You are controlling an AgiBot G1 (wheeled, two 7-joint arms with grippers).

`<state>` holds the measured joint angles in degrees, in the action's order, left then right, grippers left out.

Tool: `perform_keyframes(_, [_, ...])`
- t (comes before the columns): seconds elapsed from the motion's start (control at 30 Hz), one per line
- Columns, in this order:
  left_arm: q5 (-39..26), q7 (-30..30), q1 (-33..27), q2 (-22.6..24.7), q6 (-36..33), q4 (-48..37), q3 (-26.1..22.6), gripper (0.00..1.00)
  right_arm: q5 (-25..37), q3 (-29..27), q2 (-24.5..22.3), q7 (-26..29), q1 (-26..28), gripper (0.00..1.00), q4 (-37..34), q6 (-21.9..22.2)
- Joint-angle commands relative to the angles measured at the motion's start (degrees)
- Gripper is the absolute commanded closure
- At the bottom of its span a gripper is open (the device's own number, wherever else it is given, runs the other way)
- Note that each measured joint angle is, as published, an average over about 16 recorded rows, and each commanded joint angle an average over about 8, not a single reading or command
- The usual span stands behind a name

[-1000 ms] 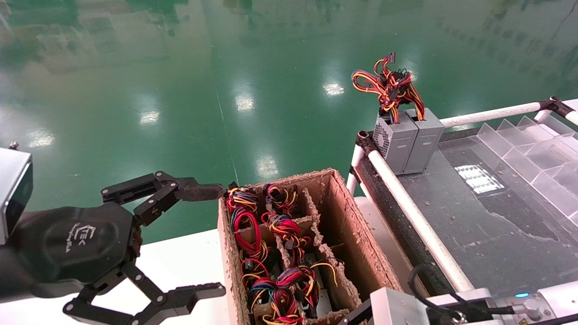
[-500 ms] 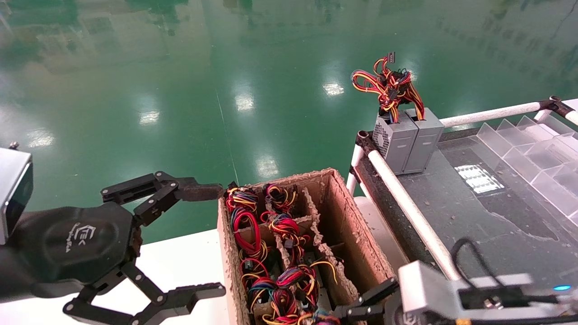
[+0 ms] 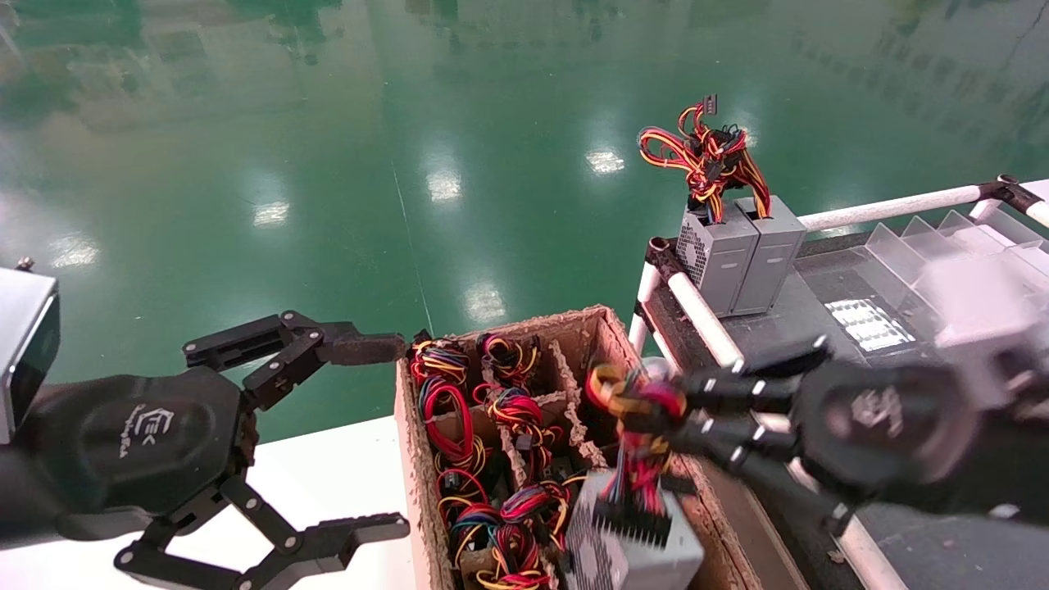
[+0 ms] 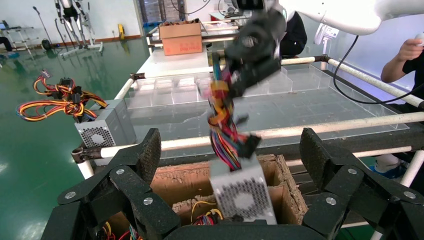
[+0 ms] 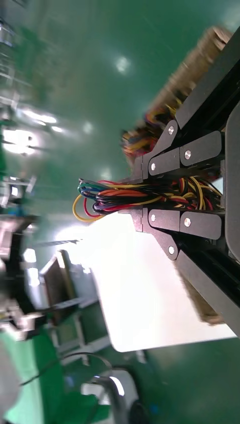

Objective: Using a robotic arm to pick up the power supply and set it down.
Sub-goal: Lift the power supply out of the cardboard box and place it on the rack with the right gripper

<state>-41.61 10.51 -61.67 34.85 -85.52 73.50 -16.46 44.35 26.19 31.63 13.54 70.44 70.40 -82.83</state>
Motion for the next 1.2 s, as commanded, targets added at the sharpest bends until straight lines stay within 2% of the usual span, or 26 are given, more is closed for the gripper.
perform_keyframes(0.03, [0.01,0.00,0.00,0.00,0.00,0.00,-0.01,0.00,-1.82,-0.93,-0.36,0.09,0.41,1.00,-0.98,-0.37])
perform_keyframes(0.23, [0.02,-0.02,-0.01,-0.01,0.01,0.00,-0.03,0.00,-3.59,-2.98,-1.30,-0.68,4.26,1.00,-4.88,-1.88])
perform_keyframes(0.43, [0.04,-0.03,-0.01,-0.02,0.02,0.00,-0.05,0.00,-2.57,-4.32,-2.21,-1.93,8.73,1.00,-9.46,-1.76])
perform_keyframes(0.87, [0.07,-0.05,-0.02,-0.04,0.04,0.00,-0.10,0.00,4.73,-4.70,-3.62,-9.53,13.39,1.00,-22.77,2.17])
perform_keyframes(1.2, [0.09,-0.07,-0.03,-0.06,0.06,0.00,-0.14,0.00,12.24,-2.51,0.56,-16.85,19.15,1.00,-36.46,6.52])
